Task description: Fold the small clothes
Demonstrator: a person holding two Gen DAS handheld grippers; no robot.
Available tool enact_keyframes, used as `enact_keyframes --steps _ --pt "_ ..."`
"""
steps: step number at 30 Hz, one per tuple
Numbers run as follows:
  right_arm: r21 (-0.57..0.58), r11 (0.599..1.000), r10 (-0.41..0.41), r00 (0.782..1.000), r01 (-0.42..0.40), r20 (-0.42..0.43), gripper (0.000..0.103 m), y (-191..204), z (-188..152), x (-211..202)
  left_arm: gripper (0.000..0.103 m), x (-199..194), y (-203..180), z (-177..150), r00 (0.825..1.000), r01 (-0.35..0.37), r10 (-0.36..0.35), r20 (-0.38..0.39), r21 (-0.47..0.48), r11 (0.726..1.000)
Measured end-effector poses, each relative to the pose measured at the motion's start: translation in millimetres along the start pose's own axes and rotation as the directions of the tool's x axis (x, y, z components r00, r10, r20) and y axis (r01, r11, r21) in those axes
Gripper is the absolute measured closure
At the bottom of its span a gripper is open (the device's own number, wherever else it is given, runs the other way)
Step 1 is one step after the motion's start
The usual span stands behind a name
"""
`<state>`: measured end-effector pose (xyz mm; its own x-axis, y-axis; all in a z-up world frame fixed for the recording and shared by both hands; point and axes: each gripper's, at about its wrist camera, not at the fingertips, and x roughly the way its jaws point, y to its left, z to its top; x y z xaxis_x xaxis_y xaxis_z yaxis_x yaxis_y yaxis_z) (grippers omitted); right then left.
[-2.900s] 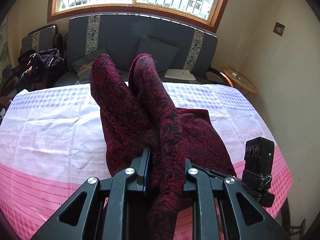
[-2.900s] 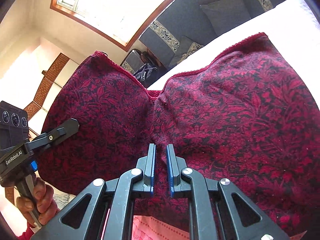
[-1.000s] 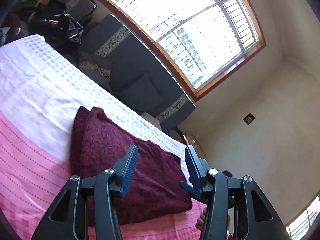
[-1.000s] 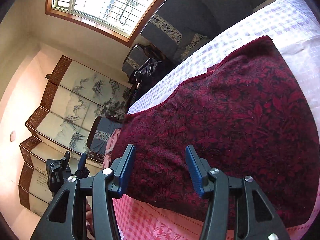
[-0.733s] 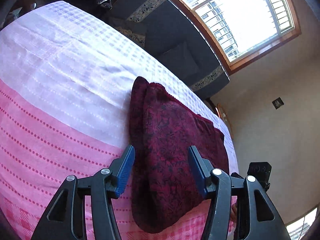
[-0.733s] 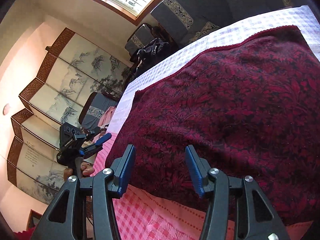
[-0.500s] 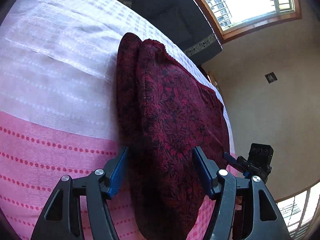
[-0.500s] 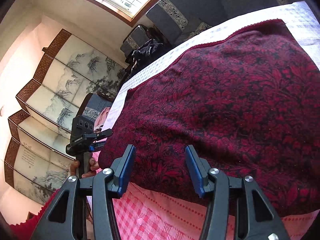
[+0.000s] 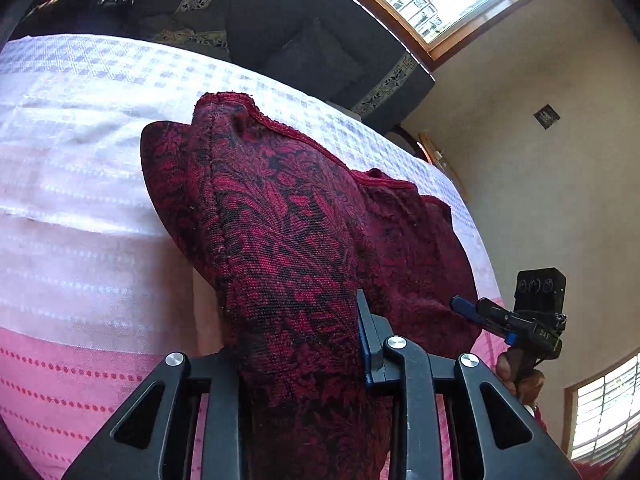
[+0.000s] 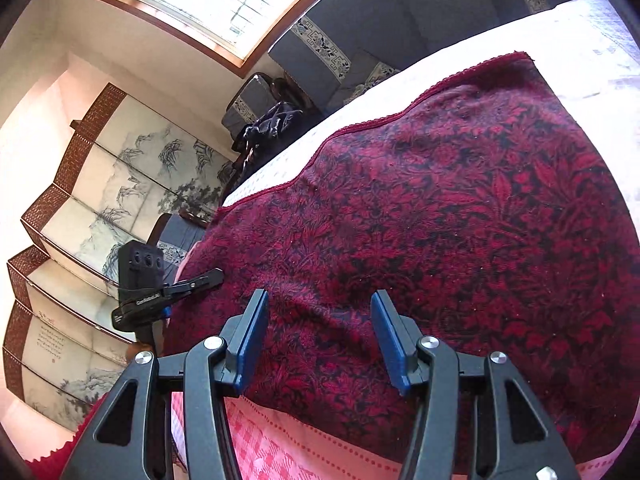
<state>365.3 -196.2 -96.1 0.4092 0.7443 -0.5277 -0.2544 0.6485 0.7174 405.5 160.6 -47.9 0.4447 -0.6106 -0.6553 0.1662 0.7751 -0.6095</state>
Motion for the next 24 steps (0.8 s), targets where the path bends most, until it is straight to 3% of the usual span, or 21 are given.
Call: enact_keyframes --steps 5,9,20,24 --pt "-0.009 1.000 0.020 1.000 -0.020 0.019 0.052 -2.7 3.4 0.3 0.078 -25.6 -80.3 17.1 0.999 -0.043 0.043 0.003 0.047 0.998" --pt "-0.014 0.999 0.039 0.998 -0.039 0.046 0.053 -3.6 3.0 -3.1 0.078 -17.2 -139.4 26.9 0.998 -0.054 0.055 -0.025 0.026 0.998" --pt "0.068 0.987 0.135 0.983 -0.144 0.124 0.073 -34.3 7.7 -35.9 0.078 84.9 -249.5 28.1 0.993 -0.066 0.067 -0.102 0.010 0.998" --pt "0.134 0.978 0.135 0.976 -0.159 0.173 0.073 -60.1 5.5 -53.8 0.078 135.2 -273.9 18.9 0.989 -0.054 0.067 -0.129 0.107 0.993"
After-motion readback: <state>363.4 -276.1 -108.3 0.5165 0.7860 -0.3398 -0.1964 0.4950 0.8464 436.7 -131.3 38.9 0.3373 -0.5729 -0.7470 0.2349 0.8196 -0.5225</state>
